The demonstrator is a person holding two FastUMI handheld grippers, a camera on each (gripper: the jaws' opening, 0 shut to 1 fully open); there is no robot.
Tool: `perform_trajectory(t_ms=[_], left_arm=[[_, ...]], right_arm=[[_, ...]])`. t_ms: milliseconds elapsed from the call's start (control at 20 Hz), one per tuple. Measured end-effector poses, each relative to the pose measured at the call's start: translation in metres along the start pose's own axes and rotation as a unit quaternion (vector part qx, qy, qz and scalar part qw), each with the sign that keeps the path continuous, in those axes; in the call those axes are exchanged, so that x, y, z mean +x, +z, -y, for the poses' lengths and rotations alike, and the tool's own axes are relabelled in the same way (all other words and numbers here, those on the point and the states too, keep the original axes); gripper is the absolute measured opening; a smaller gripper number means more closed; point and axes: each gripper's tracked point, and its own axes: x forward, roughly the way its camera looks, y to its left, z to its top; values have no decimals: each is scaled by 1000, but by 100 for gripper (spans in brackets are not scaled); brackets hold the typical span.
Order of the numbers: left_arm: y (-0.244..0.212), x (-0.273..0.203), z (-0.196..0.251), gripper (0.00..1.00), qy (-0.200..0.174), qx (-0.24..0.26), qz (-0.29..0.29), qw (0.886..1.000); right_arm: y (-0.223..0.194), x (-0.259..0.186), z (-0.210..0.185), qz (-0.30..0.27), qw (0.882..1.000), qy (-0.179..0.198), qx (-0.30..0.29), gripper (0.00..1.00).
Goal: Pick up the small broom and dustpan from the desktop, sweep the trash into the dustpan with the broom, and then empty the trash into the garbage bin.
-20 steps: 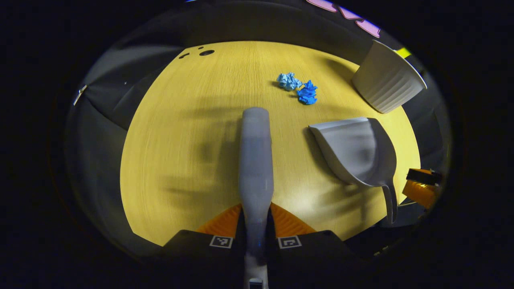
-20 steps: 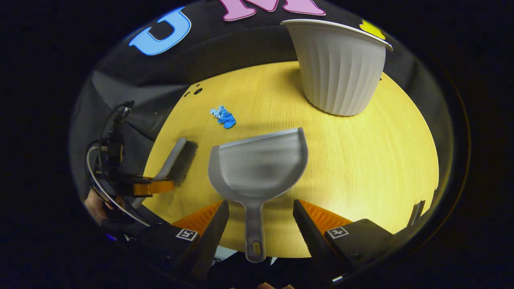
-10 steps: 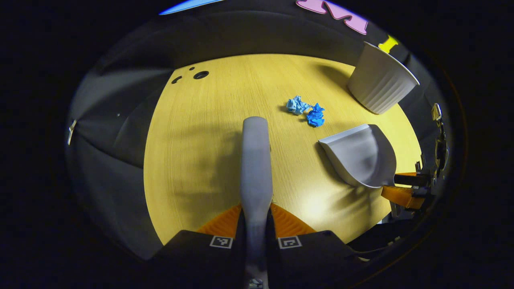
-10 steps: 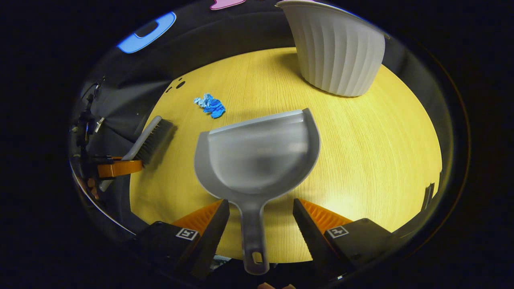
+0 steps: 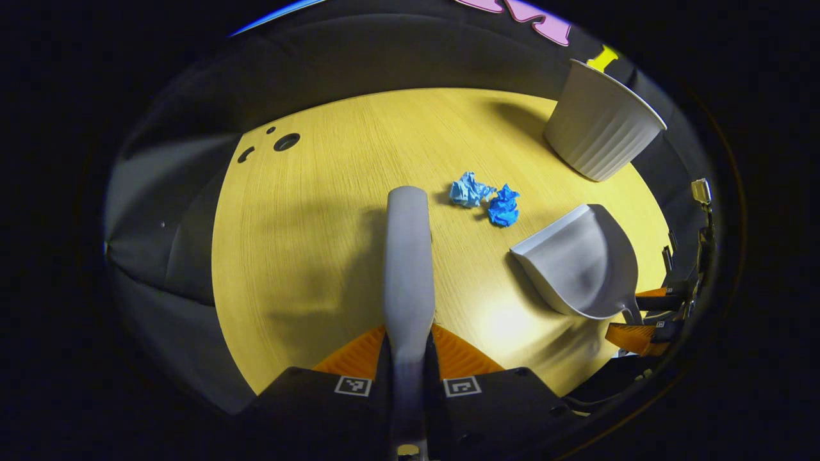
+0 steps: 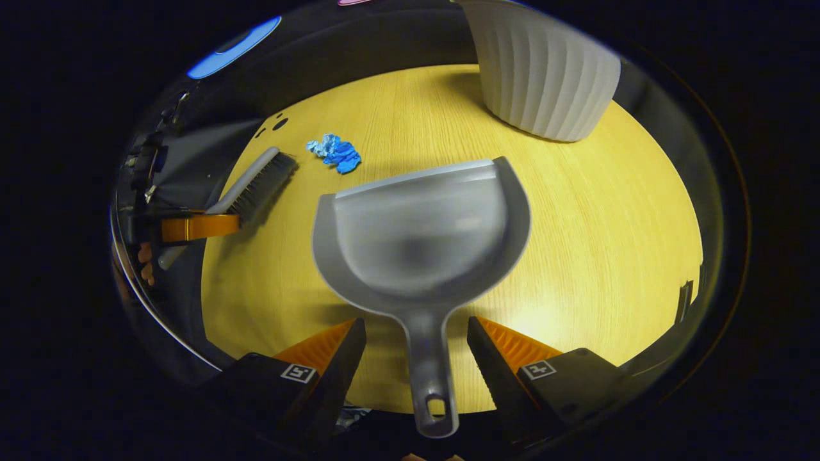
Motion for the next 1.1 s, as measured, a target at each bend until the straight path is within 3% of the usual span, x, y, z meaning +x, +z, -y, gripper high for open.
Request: perform_trajectory(t_ms=[150,200,350,400,600,650,700,750,1100], left_arm=[[17,12,-11,27,8,16,-3,1000],[24,18,-15,29,10,21,-3,1000],[42,26,-22,26,14,42,4,999],[48,28,-24,26,15,48,4,999],[72,42,-23,29,12,78,8,997],[77,45,-22,26,10,93,8,996],[81,49,-21,27,10,108,5,994],[85,52,-19,26,9,121,3,993],[91,57,8,27,-26,191,-10,981]], right_arm=[[4,11,1,-3,1000,-10,0,95],[3,14,1,-8,1000,-11,1,82],[-1,18,9,-22,999,-24,-6,61],[-4,23,5,-28,1000,-12,-6,39],[-9,19,6,-58,998,18,-29,35],[-9,20,10,-56,997,22,-48,34],[-11,17,15,-61,996,22,-69,40],[-14,16,18,-62,995,22,-79,33],[-15,7,41,-68,991,28,-116,33]])
